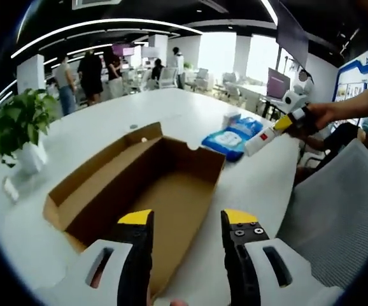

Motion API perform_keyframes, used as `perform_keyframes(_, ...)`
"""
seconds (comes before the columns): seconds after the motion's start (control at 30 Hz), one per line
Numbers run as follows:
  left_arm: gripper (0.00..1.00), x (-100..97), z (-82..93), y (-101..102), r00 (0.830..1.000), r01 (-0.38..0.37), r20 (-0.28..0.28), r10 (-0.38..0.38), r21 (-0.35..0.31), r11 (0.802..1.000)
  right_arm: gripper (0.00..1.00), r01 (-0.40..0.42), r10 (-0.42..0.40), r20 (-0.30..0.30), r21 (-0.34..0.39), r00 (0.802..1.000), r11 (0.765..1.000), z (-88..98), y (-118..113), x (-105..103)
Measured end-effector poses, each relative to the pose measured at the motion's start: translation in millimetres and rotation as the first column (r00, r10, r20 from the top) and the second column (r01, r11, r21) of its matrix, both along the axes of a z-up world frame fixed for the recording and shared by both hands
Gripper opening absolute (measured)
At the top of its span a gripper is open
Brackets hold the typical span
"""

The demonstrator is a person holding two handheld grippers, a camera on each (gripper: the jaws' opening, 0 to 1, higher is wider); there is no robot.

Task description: Operate the shoe box by opening the lid, removing the specified soft item, and placing it in the target area until the item is outside and the box remains undamaged.

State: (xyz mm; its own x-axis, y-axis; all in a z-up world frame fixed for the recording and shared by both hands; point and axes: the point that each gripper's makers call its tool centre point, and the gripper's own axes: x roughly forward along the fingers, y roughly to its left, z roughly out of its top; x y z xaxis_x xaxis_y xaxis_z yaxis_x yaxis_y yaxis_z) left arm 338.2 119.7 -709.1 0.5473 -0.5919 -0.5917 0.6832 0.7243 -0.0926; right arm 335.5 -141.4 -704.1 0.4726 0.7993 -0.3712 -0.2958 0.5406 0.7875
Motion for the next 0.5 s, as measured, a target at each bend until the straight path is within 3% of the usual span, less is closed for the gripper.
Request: perform_keyframes(0.5, 0.42, 0.6, -0.2, 7.0, 0.999, -0.047, -0.006, 0.047, -0.002, 0.999, 0.16, -0.025, 0.029, 0.063, -0.064, 0.998, 0.998, 9.9, -19.2, 35.7)
